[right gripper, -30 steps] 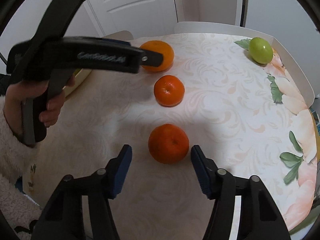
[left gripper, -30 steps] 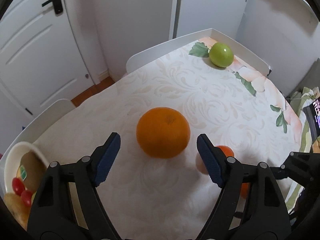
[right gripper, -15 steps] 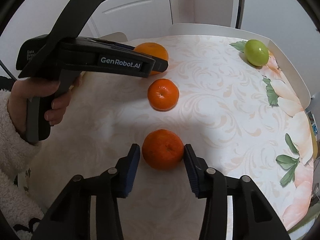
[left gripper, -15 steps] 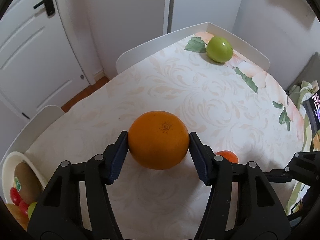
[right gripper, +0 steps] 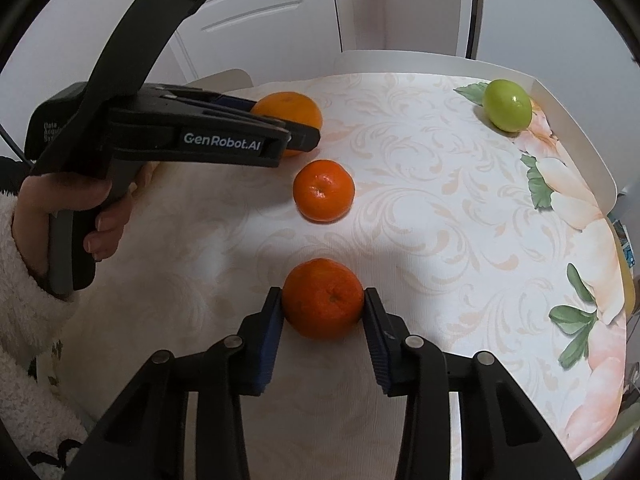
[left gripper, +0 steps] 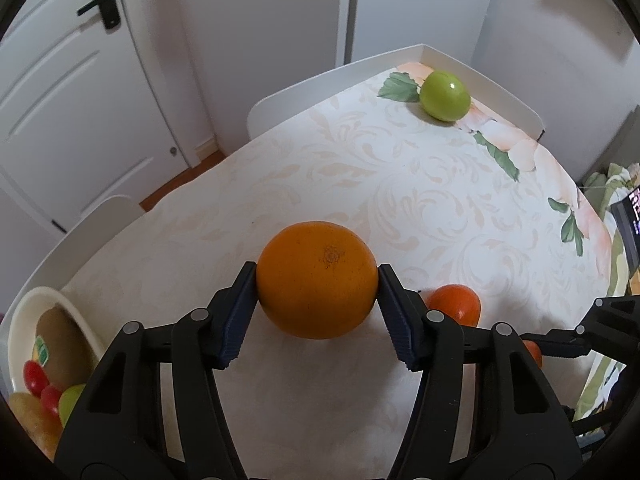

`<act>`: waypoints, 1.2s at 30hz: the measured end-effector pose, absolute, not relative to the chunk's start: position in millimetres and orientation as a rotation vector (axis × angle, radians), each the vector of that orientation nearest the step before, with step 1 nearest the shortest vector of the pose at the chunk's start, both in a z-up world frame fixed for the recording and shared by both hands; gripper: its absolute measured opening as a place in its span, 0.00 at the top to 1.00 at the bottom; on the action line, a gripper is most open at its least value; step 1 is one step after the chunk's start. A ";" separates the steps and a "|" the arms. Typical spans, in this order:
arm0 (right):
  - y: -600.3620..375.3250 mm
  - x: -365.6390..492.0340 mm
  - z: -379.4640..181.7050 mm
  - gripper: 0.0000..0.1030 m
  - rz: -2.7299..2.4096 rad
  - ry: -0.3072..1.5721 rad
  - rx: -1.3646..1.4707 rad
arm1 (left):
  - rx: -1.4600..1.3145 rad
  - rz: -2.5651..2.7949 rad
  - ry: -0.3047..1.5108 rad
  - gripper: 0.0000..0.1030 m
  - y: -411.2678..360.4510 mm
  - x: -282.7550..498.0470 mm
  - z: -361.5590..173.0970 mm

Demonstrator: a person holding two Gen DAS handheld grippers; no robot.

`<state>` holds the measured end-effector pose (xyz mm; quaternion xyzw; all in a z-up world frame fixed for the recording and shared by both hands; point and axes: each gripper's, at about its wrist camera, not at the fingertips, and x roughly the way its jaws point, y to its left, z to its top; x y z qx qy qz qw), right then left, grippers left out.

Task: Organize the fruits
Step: 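Carry the orange and tangerine over the bowl with both tools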

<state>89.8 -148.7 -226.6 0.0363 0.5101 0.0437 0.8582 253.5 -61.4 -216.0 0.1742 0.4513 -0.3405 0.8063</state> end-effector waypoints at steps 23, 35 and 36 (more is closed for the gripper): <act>-120.7 105.1 -134.0 0.65 0.270 0.942 -0.050 | 0.169 -0.468 0.868 0.38 36.0 214.8 -115.2; -66.7 142.1 -107.2 0.65 0.487 0.895 -0.142 | 0.045 -0.204 0.876 0.38 128.1 181.6 -104.0; -61.8 144.8 -107.9 0.65 0.505 0.895 -0.147 | 0.033 -0.179 0.878 0.38 136.2 179.2 -105.5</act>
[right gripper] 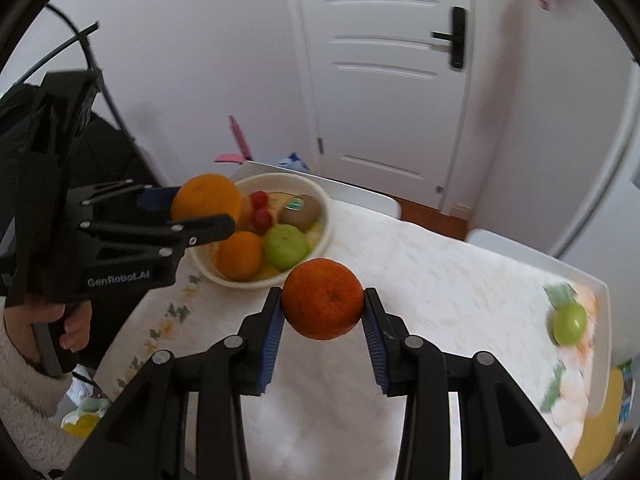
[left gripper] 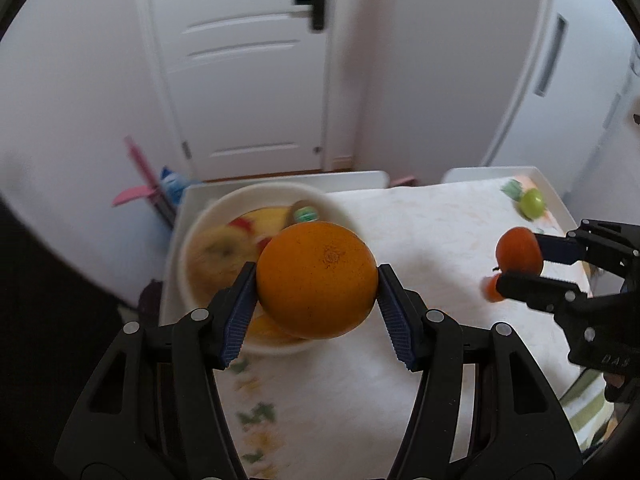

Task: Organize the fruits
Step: 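Carry the orange and tangerine over the bowl with both tools, then release the orange into the bowl with the left tool while the right tool releases the tangerine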

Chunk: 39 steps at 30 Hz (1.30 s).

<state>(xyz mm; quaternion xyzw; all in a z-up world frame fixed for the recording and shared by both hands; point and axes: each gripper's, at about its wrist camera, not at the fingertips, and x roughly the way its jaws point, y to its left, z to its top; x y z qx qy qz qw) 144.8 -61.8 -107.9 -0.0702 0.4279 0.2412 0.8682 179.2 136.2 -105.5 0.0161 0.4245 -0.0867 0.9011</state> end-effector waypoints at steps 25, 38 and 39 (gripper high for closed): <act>0.6 188.1 -149.5 0.65 0.624 0.931 -0.193 | -0.056 -0.054 0.932 0.38 193.4 190.7 -183.6; 0.4 189.0 -153.9 0.65 0.612 0.935 -0.185 | -0.061 -0.072 0.915 0.24 189.1 198.8 -186.7; 0.0 189.0 -153.5 0.65 0.611 0.936 -0.183 | -0.050 -0.063 0.906 0.06 188.1 196.5 -184.5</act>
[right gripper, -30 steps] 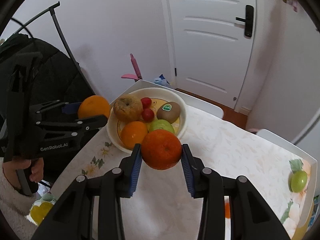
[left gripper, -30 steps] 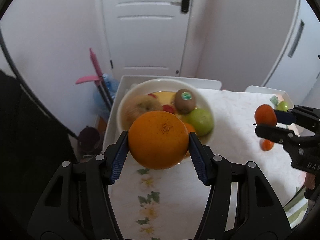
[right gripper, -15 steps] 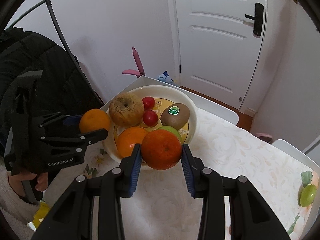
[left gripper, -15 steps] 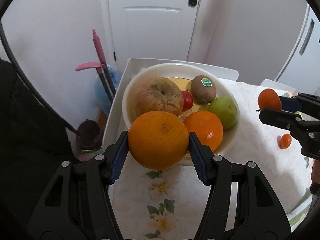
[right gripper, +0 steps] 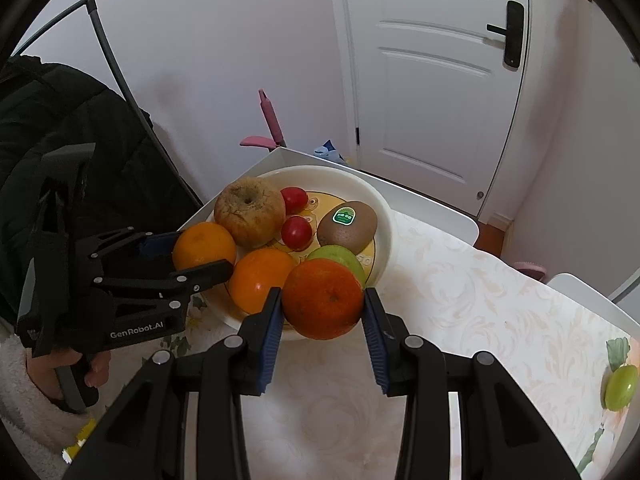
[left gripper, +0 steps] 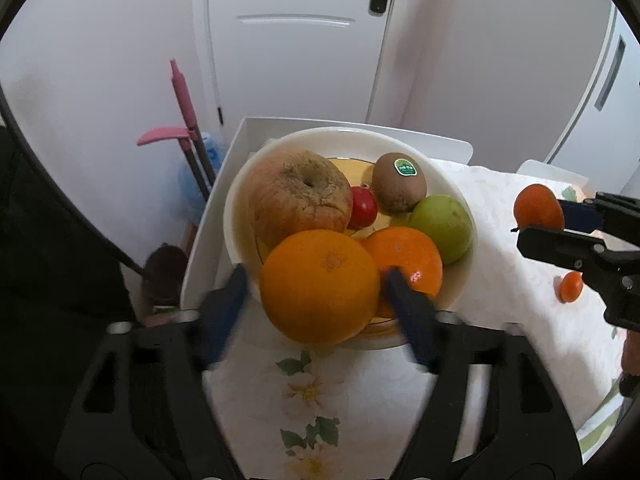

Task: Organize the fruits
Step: 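Release the orange into the bowl with the left tool while the right tool releases the tangerine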

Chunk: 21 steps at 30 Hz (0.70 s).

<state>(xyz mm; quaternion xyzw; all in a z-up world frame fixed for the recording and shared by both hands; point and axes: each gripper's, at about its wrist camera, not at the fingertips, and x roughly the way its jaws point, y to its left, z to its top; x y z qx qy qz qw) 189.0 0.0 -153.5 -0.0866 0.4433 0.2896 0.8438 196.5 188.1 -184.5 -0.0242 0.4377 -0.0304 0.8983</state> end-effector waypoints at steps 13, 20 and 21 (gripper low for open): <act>4.8 196.3 -141.5 0.65 0.640 0.934 -0.177 | -0.044 -0.038 0.887 0.00 201.9 171.1 -155.3; 24.7 216.6 -139.1 0.65 0.691 0.936 -0.225 | -0.033 -0.040 0.889 0.00 201.7 167.1 -146.8; 27.5 220.3 -139.5 0.65 0.697 0.937 -0.230 | -0.031 -0.039 0.889 0.00 202.1 166.7 -146.2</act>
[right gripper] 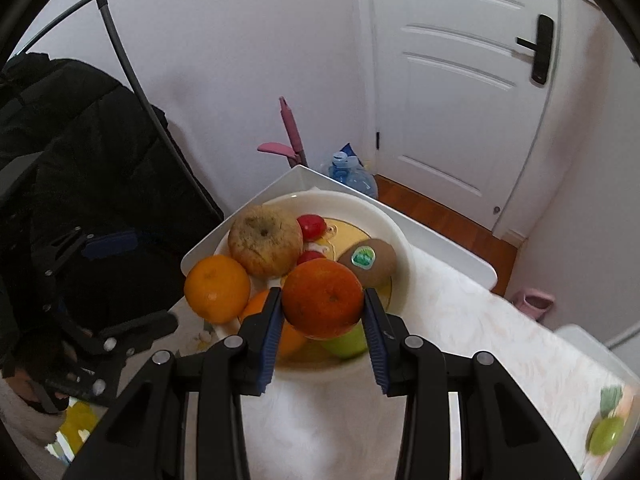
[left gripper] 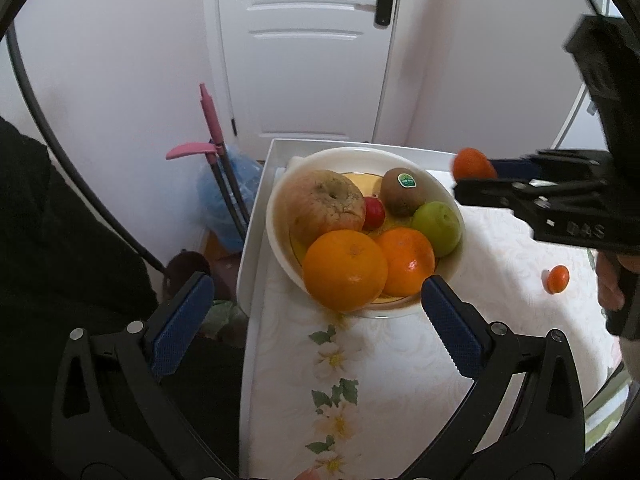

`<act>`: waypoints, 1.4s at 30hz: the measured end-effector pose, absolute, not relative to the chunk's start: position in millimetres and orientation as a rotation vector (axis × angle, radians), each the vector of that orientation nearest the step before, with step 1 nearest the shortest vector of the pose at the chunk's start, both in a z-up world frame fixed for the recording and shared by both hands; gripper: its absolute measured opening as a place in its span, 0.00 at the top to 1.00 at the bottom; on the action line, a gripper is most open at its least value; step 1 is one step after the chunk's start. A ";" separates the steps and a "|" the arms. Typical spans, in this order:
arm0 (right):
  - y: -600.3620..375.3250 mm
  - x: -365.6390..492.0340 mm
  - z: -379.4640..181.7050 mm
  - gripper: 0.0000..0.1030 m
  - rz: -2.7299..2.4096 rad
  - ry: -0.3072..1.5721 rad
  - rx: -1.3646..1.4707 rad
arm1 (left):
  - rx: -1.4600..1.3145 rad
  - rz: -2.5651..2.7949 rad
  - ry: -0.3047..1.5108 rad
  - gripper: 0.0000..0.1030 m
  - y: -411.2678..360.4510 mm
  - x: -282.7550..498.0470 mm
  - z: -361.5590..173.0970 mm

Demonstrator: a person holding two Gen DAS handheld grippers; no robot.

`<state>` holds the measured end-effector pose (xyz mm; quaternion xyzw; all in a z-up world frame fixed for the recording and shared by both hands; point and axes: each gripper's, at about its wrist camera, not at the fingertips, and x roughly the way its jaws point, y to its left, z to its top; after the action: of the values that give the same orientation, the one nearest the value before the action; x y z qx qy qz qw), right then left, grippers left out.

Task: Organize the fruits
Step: 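Release the orange into the bowl with the left tool while the right tool releases the tangerine, then move the left tool toward the last tangerine while the right tool approaches the green apple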

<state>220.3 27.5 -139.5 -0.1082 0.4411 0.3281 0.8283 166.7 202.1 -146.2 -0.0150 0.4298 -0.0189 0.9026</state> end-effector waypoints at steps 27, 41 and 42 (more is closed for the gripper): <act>47.1 235.6 -153.5 0.22 0.660 1.006 -0.221 | -0.010 -0.064 0.904 0.00 209.2 167.1 -134.9; -15.6 196.3 -105.8 0.21 0.504 0.981 -0.143 | 0.044 -0.132 0.858 0.00 173.3 156.3 -90.3; -23.5 193.6 -102.9 0.16 0.487 0.978 -0.135 | 0.046 -0.141 0.855 0.00 166.5 156.0 -88.1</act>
<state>193.6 -23.5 -102.9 -0.0642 0.4645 0.2316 0.8523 156.0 166.5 -88.1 0.0223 0.4144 -0.0684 0.9072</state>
